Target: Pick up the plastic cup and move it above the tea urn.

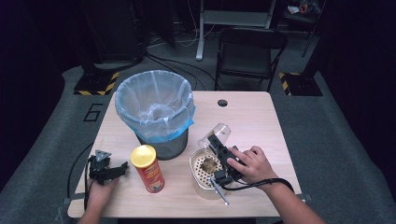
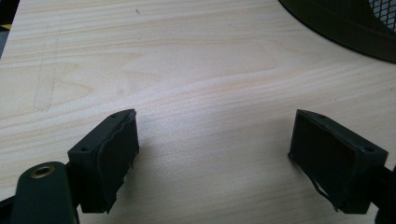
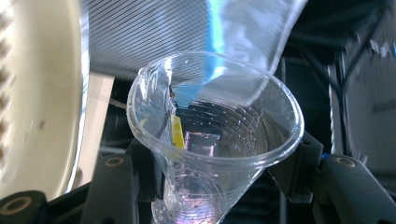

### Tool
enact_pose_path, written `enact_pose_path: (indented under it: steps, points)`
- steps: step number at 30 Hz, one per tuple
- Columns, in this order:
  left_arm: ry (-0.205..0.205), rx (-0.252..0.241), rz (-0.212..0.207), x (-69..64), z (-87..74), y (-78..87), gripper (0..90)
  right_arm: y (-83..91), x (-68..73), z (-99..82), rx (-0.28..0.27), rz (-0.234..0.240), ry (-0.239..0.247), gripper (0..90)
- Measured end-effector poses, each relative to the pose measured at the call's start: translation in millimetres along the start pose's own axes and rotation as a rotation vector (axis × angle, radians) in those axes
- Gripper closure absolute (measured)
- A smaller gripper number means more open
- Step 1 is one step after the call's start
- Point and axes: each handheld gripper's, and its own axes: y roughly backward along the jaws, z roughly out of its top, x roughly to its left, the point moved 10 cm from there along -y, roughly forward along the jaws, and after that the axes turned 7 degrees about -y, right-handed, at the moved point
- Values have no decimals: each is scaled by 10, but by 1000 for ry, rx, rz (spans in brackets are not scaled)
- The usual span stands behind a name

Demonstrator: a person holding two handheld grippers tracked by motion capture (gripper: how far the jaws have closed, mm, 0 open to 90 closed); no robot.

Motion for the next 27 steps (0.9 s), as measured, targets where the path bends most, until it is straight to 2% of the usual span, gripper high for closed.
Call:
enact_pose_path:
  steps: [2,3,4,5,7,8,10,11,12,13,15,16,17,18,20,21,22,23,24,27]
  points:
    - [0,0,0,0,0,0,149,-14,-53,3,9,-32,-101,436]
    - [0,0,0,0,0,0,149,-26,-109,-17,25,-54,-242,436]
    - [0,0,0,0,0,0,149,-26,-109,-17,25,-54,-242,436]
    - [0,0,0,0,0,0,149,-35,-181,-56,49,-60,-399,436]
    - [0,0,0,0,0,0,149,-52,-252,-107,70,-48,-575,436]
    - [0,0,0,0,0,0,149,-52,-252,-107,70,-48,-575,436]
    - [0,0,0,0,0,0,149,-75,-323,-169,84,-15,-772,435]
    - [0,0,0,0,0,0,149,-82,-342,-187,85,-2,-842,435]
    - [0,0,0,0,0,0,149,-91,-367,-205,81,23,-938,435]
    - [0,0,0,0,0,0,149,-106,-385,-224,75,68,-1051,436]
    - [0,0,0,0,0,0,149,-122,-416,-256,65,106,-1183,438]
    - [0,0,0,0,0,0,149,-135,-421,-260,54,151,-1282,439]
    - [0,0,0,0,0,0,149,-145,-428,-263,47,174,-1356,440]
    - [0,0,0,0,0,0,149,-145,-433,-269,46,195,-1417,439]
    - [0,-1,0,0,1,0,149,-154,-441,-273,33,242,-1505,439]
    - [0,0,0,0,0,0,149,-173,-464,-290,24,272,-1570,438]
    - [0,0,0,0,0,0,149,-173,-464,-290,24,272,-1570,438]
    - [0,0,0,0,1,-1,149,-210,-488,-299,34,303,-1617,438]
    - [0,0,0,0,0,0,149,-210,-488,-299,34,303,-1617,438]
    - [0,0,0,0,0,0,149,-291,-522,-356,57,329,-1664,439]
